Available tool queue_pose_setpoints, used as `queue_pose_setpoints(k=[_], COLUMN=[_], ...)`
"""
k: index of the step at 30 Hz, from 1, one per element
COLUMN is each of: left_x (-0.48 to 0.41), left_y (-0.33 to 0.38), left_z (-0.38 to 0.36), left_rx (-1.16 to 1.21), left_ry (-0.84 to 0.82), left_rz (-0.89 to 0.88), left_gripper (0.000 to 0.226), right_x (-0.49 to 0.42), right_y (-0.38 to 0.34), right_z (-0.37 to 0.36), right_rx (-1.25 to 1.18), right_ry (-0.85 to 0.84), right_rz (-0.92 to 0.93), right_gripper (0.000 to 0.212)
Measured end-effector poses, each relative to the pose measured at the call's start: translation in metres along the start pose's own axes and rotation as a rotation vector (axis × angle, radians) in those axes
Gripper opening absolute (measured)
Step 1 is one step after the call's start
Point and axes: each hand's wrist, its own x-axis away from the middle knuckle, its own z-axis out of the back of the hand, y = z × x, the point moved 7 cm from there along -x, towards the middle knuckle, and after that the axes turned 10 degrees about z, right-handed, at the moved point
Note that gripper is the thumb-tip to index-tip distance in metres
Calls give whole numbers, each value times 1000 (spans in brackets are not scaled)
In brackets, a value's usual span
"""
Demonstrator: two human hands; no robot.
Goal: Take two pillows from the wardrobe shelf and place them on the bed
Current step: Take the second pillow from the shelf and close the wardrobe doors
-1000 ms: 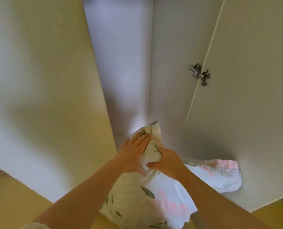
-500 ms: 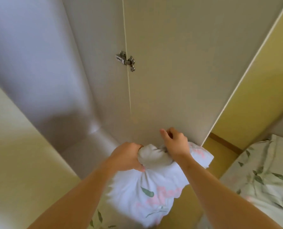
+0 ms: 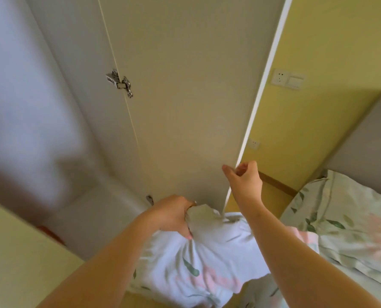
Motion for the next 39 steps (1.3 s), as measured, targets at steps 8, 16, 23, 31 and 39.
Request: queue_pose_setpoints(k=[8, 16, 23, 31, 39], left_x=[10, 72, 149, 222, 275], left_y=[-25, -60, -117, -186, -227], left_z=[-5, -2, -4, 8, 22], left_rx=[259, 326, 292, 302, 307], left_ry=[107, 208, 290, 379, 564], left_rz=[113, 205, 257, 363, 427], left_gripper=[40, 33, 34, 42, 45], right_x=[11, 63, 136, 193, 206], right_y=[-2, -17, -46, -85, -134], right_z=[-10, -32, -84, -167, -221], right_rx=[98, 114, 90, 135, 233], right_ry=[-32, -20, -18, -185, -365], right_rz=[99, 86, 54, 103, 308], right_gripper=[39, 31, 27, 24, 22])
